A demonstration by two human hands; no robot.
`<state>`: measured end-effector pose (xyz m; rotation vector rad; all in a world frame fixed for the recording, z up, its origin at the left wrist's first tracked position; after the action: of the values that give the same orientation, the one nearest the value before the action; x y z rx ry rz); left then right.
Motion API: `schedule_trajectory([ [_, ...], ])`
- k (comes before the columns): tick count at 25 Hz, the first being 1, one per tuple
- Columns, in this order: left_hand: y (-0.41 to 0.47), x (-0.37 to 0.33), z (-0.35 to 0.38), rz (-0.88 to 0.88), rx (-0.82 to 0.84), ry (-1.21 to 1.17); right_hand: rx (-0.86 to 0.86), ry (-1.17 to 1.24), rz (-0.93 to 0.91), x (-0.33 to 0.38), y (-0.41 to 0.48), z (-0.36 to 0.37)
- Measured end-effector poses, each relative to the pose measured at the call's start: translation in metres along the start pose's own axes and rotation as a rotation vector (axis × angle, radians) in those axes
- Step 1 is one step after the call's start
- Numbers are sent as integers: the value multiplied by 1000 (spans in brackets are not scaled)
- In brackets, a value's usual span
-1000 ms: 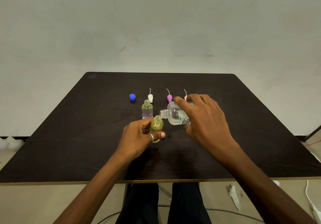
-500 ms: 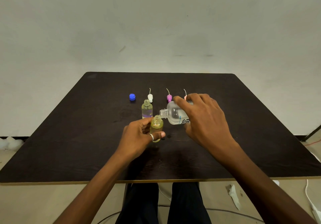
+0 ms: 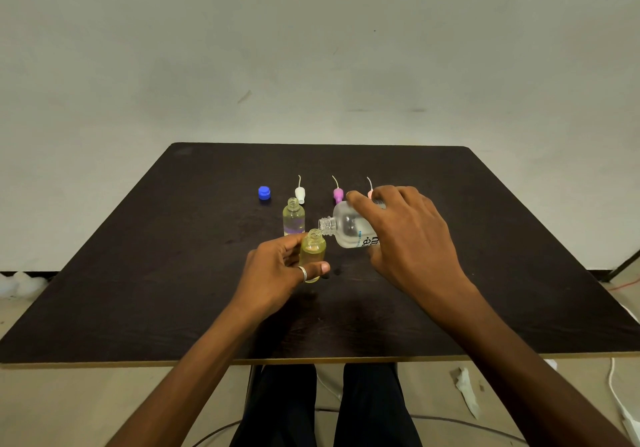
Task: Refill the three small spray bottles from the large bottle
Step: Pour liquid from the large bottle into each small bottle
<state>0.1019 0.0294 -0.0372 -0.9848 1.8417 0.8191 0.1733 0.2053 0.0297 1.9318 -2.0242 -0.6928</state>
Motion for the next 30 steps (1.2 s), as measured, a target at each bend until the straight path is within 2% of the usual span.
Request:
schedule_trajectory([
  [30, 0, 2, 0, 0, -5, -6, -1, 10, 0, 1, 0, 0],
])
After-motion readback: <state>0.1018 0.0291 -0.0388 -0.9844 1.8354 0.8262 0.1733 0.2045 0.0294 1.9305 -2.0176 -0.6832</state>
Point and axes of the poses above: each hand's wrist, its own y-axis towards the middle knuckle, its own z-axis out of the palm, x = y × z, the point moved 4 cm from there along y, towards the middle knuckle, and after that the axes turned 3 degrees about y, right-handed, at the moved point
